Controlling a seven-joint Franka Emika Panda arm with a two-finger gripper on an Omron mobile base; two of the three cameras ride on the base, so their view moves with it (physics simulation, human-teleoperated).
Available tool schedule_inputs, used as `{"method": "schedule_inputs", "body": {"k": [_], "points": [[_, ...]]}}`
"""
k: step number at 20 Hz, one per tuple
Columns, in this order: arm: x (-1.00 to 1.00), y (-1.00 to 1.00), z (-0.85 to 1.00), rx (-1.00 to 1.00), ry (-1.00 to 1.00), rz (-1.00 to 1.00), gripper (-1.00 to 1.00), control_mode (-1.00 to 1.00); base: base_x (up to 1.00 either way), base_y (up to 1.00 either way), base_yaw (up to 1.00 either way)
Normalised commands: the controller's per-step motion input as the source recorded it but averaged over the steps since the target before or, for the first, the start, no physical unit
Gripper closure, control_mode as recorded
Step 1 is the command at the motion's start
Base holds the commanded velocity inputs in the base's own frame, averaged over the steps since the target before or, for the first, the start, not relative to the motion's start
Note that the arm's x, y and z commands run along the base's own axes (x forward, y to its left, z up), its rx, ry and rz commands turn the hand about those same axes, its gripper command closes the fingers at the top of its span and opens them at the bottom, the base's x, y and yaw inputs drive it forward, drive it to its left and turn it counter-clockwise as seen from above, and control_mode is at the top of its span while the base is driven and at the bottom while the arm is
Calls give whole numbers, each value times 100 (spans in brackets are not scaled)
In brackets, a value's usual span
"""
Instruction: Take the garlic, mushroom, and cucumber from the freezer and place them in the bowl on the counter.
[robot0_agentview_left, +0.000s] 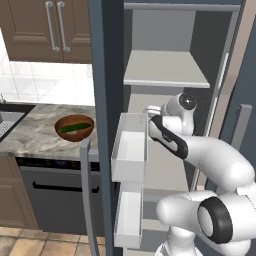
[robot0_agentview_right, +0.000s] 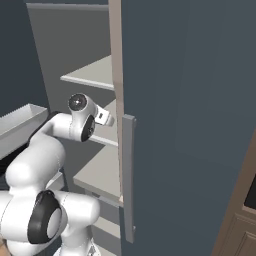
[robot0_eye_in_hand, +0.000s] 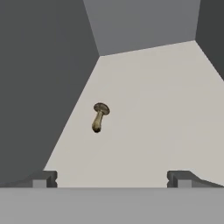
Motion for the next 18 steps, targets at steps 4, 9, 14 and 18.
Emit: {"method": "schedule_inputs", "body": {"k": [4,9,14,18], "points": [[22,9,-2,0,0,0,-100,-100,0,0,0],[17,14,-3,0,3,0,-100,-100,0,0,0],[21,27,-9,0,5,0,-100,-100,0,0,0],[25,28,-12,-3,5,0,-100,-100,0,0,0]]}}
